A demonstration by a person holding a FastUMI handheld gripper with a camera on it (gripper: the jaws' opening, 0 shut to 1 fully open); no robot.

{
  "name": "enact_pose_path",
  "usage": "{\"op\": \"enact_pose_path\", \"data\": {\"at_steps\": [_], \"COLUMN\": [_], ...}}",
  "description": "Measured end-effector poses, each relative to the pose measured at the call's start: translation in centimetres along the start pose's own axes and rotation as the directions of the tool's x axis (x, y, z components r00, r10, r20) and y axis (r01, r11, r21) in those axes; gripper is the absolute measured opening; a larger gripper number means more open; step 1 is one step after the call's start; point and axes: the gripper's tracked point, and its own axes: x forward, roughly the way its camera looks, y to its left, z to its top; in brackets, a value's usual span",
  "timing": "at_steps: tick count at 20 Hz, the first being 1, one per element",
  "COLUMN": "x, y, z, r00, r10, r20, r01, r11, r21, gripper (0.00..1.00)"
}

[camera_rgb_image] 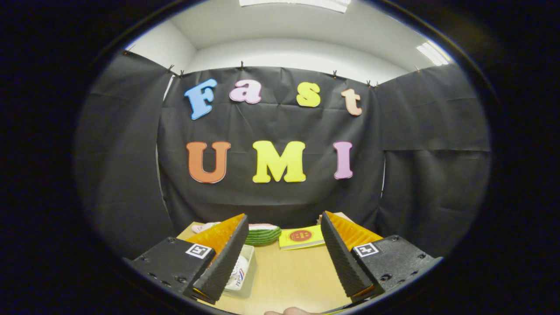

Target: Open the storage box then place both shoes into the box .Put the left shoe in first, then the right shoe, with the right side of both shoes facing outward in a uniform manner.

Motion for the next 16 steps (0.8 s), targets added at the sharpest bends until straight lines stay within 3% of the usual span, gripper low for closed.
{"op": "enact_pose_path", "data": {"at_steps": [10, 16], "x": [-3.0, -4.2], "y": [1.8, 0.7], "z": [-0.7, -1.3], "r00": [0.997, 0.995], "r10": [0.079, 0.076], "r20": [0.016, 0.057], "r01": [-0.079, -0.077], "r11": [0.997, 0.997], "r21": [0.008, 0.022], "gripper": [1.0, 1.0]}}
